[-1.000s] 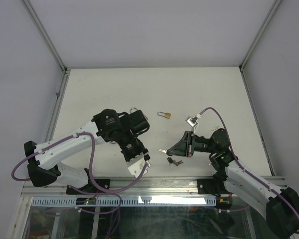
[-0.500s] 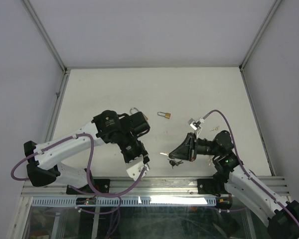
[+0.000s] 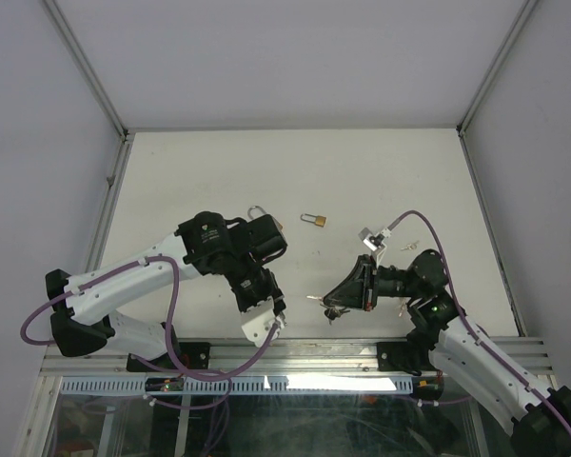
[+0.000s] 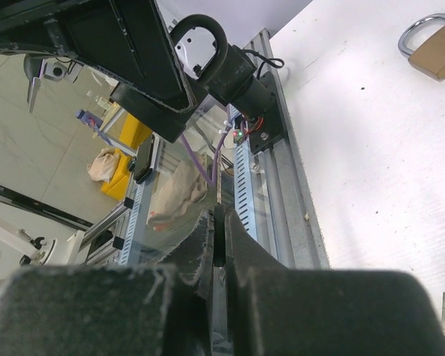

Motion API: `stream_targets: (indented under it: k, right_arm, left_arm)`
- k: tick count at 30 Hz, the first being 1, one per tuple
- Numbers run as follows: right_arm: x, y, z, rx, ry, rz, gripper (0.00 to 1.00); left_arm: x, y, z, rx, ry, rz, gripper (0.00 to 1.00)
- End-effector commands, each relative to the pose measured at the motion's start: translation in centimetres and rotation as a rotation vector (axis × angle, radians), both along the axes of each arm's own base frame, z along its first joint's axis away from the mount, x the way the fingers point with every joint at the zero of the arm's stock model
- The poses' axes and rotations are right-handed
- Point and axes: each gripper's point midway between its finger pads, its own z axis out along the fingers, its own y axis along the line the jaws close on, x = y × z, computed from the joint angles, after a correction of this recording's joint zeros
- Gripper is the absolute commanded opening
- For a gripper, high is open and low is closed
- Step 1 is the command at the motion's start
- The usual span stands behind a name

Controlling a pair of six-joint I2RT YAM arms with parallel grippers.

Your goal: Unlock with the key

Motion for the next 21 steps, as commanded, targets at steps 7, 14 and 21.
stream_targets:
  k: [7, 14, 21]
  right_arm:
    - [-0.4, 0.1, 3.0, 0.052, -0.089, 0.027, 0.00]
    - [-0.4, 0.0, 3.0, 0.053, -0.082, 0.024, 0.00]
    - [-0.3, 0.0, 3.4, 0.054, -0.076, 0.016, 0.00]
  left_arm:
    - [-0.3, -0.9, 1.9, -0.118, -0.035, -0.020, 0.00]
    - [-0.1, -1.0, 1.8, -0.115, -0.034, 0.005, 0.00]
    - [0.8, -1.4, 1.6, -0.134, -0.061, 0.075, 0.00]
